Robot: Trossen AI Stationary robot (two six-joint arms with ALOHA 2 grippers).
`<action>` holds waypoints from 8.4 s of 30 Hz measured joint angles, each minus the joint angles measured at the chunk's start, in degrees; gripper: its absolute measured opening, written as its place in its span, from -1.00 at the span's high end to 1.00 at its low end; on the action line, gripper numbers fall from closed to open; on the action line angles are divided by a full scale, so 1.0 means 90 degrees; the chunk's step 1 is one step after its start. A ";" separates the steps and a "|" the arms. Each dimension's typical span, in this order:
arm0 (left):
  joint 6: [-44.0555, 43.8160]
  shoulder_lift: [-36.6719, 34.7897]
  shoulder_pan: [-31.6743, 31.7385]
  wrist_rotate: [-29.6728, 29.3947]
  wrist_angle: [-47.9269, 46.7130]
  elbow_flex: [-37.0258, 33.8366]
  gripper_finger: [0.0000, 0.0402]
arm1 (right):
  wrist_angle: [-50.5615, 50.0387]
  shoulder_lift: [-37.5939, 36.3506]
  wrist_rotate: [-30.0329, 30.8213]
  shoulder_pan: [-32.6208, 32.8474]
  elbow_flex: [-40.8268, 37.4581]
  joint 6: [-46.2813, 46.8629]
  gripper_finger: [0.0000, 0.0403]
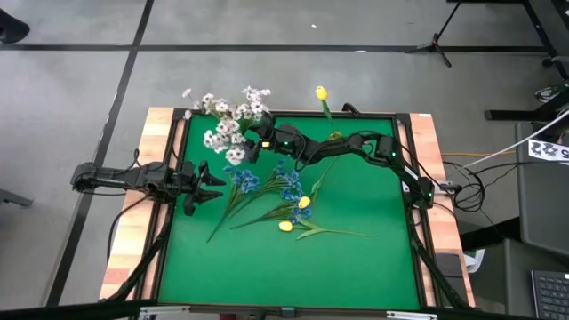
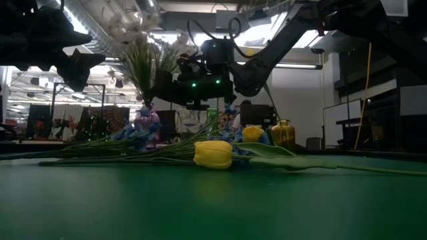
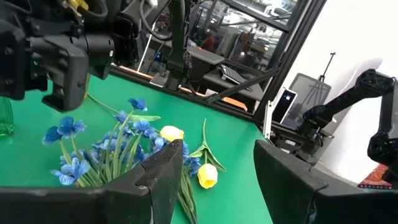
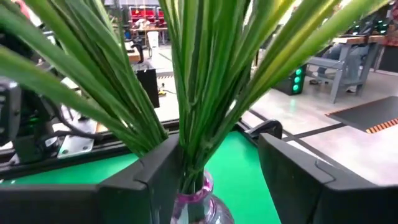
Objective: Sort flowers into vase by color
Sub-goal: Put the white flower into the violet vase, then put the left blue flower into the green vase
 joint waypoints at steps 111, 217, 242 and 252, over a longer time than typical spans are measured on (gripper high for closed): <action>0.0181 0.0000 -0.0001 -0.0030 -0.0002 0.0000 0.03 | -0.1770 -0.0948 -0.0688 0.0010 0.0018 -0.1094 0.90; -0.2824 0.2105 -0.1376 -0.0873 -0.1676 0.0769 0.04 | -0.8933 -0.4411 0.3100 0.4501 -0.1965 0.2053 -0.23; -0.5168 0.6742 -0.2898 -0.1949 -0.3660 0.2652 0.04 | -0.9655 -0.4526 0.3609 0.4838 -0.1965 0.2567 -0.23; -0.5063 0.7557 -0.2907 -0.2209 -0.3060 0.2654 0.03 | -0.9629 -0.4526 0.3617 0.4838 -0.1965 0.2567 -0.23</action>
